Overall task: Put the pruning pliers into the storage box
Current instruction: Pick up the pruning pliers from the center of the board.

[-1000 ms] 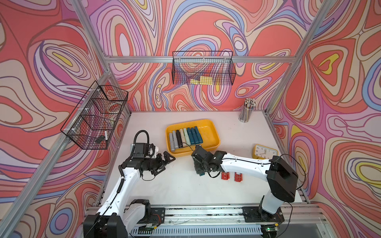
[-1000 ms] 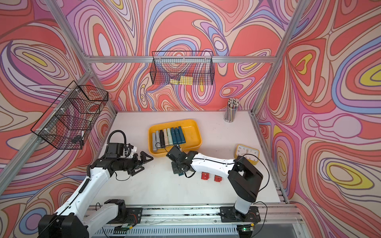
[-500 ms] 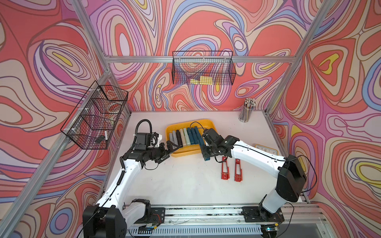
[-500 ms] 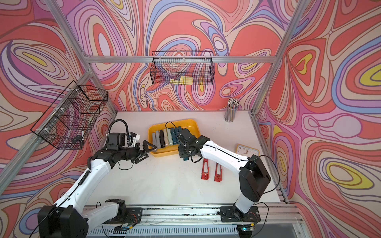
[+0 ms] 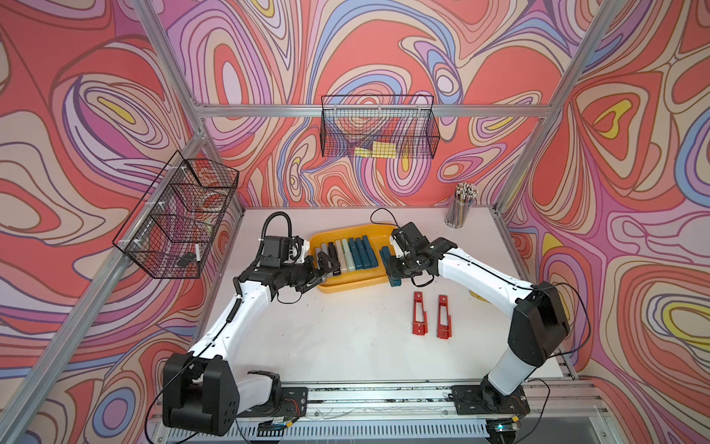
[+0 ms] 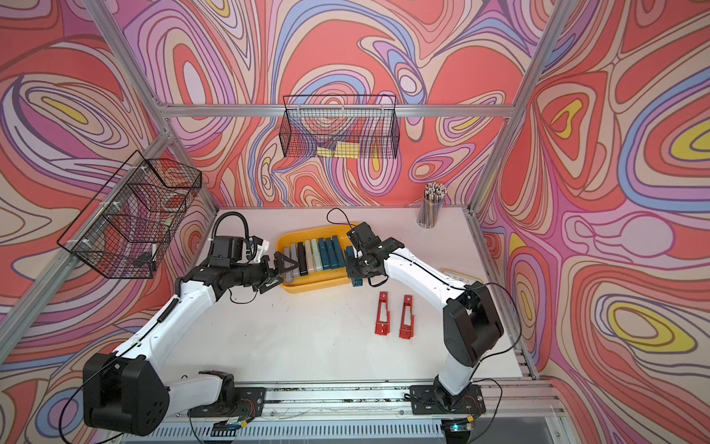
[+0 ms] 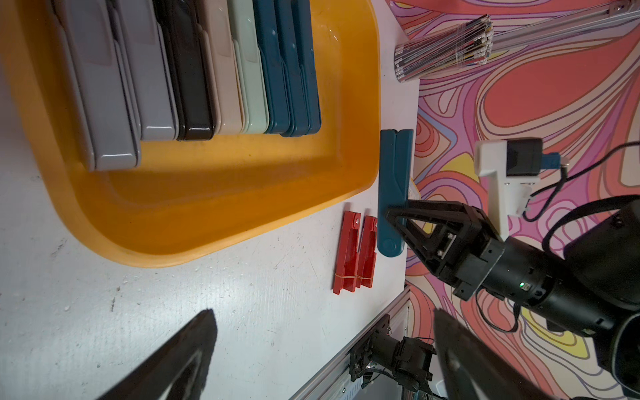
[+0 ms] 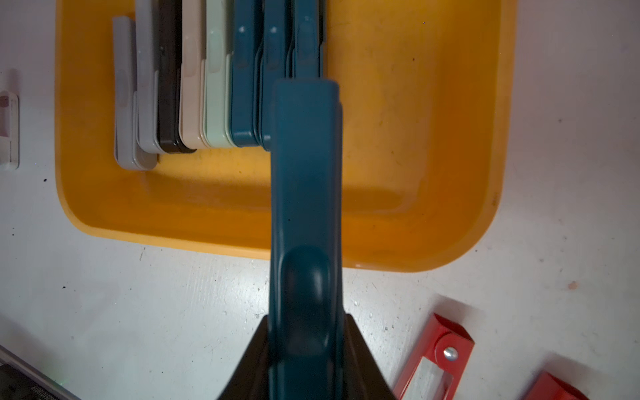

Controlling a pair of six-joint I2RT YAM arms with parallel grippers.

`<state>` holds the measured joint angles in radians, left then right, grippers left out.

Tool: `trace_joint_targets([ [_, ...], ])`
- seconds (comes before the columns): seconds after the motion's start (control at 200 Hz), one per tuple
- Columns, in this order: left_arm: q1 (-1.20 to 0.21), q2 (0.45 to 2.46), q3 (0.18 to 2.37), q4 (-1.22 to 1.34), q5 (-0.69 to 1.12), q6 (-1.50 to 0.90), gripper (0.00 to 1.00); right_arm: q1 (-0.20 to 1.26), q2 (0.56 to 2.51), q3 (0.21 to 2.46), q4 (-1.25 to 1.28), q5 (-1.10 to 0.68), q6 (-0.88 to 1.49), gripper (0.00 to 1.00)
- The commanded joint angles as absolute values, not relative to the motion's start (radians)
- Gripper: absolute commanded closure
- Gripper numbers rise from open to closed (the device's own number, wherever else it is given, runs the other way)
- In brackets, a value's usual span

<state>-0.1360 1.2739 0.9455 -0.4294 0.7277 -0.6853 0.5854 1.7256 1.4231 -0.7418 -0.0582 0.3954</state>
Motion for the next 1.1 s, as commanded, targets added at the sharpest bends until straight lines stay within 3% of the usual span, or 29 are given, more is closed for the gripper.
trace_joint_targets([
  [0.0, -0.138, 1.299, 0.984, -0.373, 0.715, -0.686, 0.01, 0.554, 1.765, 1.477, -0.747, -0.091, 0.346, 1.0],
  [1.092, -0.136, 1.517, 1.138, -0.349, 0.683, -0.636, 0.01, 0.447, 2.107, 1.845, -0.79, -0.133, 0.238, 1.0],
])
